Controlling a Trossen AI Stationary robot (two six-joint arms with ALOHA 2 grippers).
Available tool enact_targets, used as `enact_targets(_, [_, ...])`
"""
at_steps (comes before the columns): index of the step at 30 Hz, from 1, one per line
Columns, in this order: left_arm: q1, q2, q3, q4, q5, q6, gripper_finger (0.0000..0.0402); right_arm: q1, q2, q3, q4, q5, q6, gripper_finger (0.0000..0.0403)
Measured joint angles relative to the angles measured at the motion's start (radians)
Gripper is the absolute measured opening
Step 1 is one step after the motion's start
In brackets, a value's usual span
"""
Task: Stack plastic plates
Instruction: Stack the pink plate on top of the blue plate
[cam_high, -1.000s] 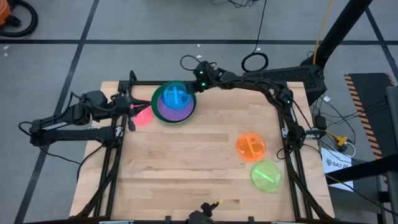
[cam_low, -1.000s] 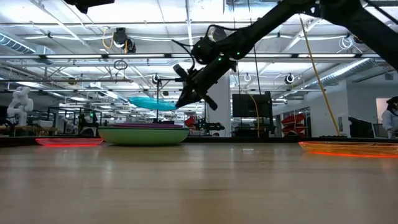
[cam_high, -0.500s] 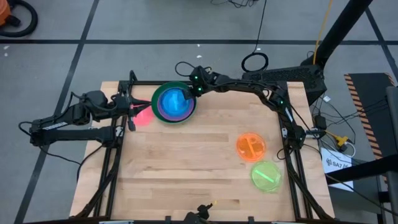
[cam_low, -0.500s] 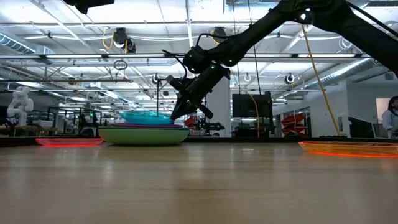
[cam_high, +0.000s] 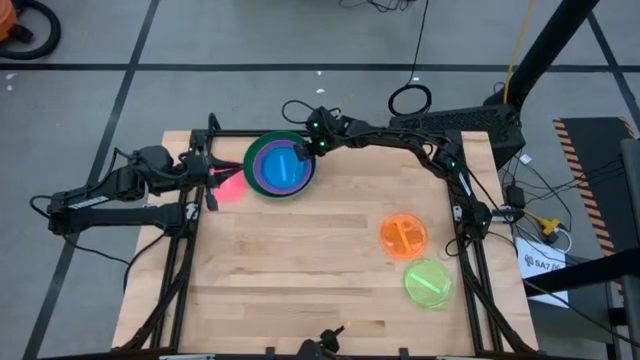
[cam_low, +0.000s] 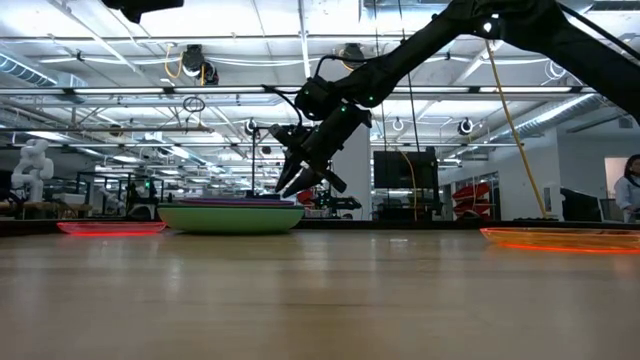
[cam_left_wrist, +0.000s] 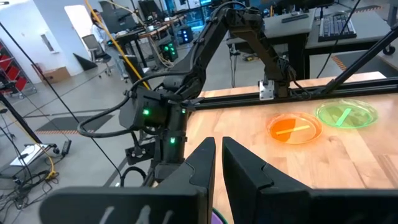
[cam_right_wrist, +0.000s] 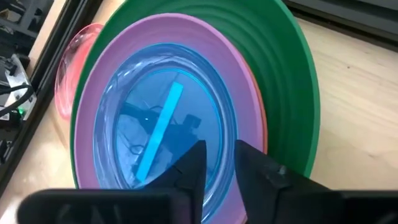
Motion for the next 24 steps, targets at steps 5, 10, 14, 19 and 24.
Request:
enact_targets(5, [0.000, 0.000, 0.000, -0.010, 0.000, -0.011, 0.0037, -0.001, -0.030, -0.002, -0.043, -0.002, -0.034, 0.0084])
enact_targets(10, [0.000, 0.006, 0.000, -0.013, 0.000, -0.026, 0.0037, 0.016, -0.120, -0.001, -0.128, 0.000, -0.117, 0.0084])
enact_targets(14, [0.000, 0.023, 0.000, -0.016, 0.000, -0.040, 0.0037, 0.057, -0.217, -0.001, -0.237, 0.002, -0.217, 0.0084])
enact_targets(19, [-0.001, 0.067, 0.000, -0.016, 0.000, -0.067, 0.0037, 0.147, -0.336, -0.017, -0.390, 0.146, -0.318, 0.0084])
enact_targets(24, [-0.003, 0.125, 0.000, -0.017, 0.000, -0.113, 0.0037, 0.254, -0.471, -0.158, -0.410, 0.282, -0.325, 0.0084])
